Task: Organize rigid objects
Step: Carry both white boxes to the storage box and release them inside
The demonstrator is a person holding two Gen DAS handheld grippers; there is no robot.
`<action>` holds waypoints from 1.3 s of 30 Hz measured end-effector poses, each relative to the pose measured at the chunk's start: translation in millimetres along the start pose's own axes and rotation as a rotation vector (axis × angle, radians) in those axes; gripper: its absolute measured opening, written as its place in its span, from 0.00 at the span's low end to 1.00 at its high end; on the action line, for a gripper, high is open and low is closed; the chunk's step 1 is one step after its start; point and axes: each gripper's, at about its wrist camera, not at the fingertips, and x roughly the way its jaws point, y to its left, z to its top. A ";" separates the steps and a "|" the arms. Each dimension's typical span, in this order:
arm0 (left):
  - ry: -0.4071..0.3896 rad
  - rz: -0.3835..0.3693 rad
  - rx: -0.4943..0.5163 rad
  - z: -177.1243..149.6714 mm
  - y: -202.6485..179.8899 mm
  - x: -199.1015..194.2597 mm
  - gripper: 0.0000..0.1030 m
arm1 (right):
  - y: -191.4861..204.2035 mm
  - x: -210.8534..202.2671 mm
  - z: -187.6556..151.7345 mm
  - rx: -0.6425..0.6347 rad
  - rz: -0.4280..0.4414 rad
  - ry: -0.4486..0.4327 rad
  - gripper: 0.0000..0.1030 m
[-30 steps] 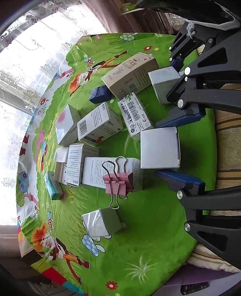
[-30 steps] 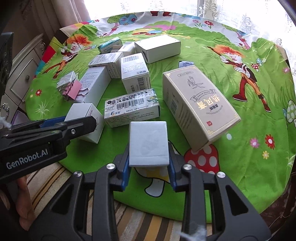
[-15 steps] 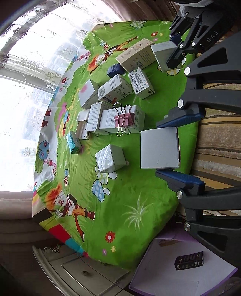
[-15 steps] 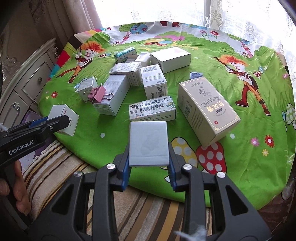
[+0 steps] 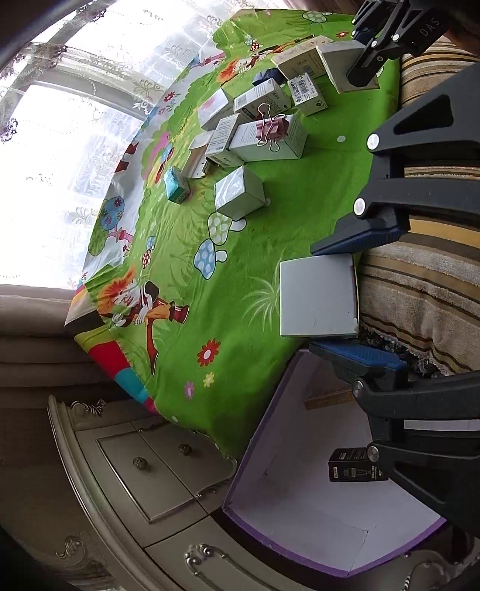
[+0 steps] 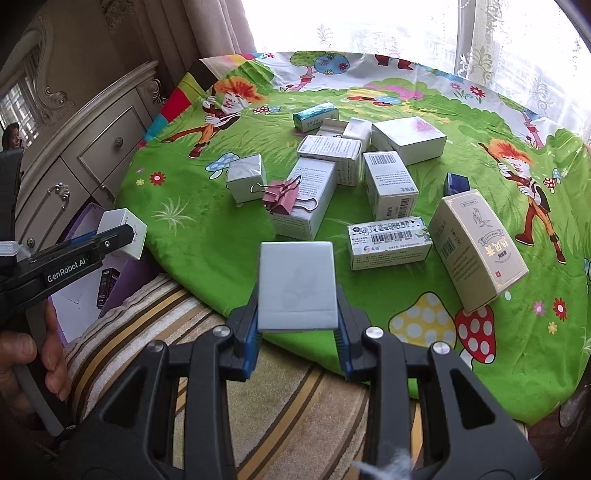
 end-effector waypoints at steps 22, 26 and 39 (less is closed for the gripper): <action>-0.069 0.239 -0.273 -12.3 152.1 -18.8 0.45 | 134.5 19.5 31.1 -0.283 0.157 0.012 0.37; -0.066 0.281 -0.332 -17.9 177.2 -19.8 0.45 | 165.9 26.1 30.8 -0.350 0.191 0.027 0.37; -0.051 0.343 -0.451 -30.8 235.6 -15.9 0.45 | 237.3 50.7 26.8 -0.474 0.250 0.089 0.37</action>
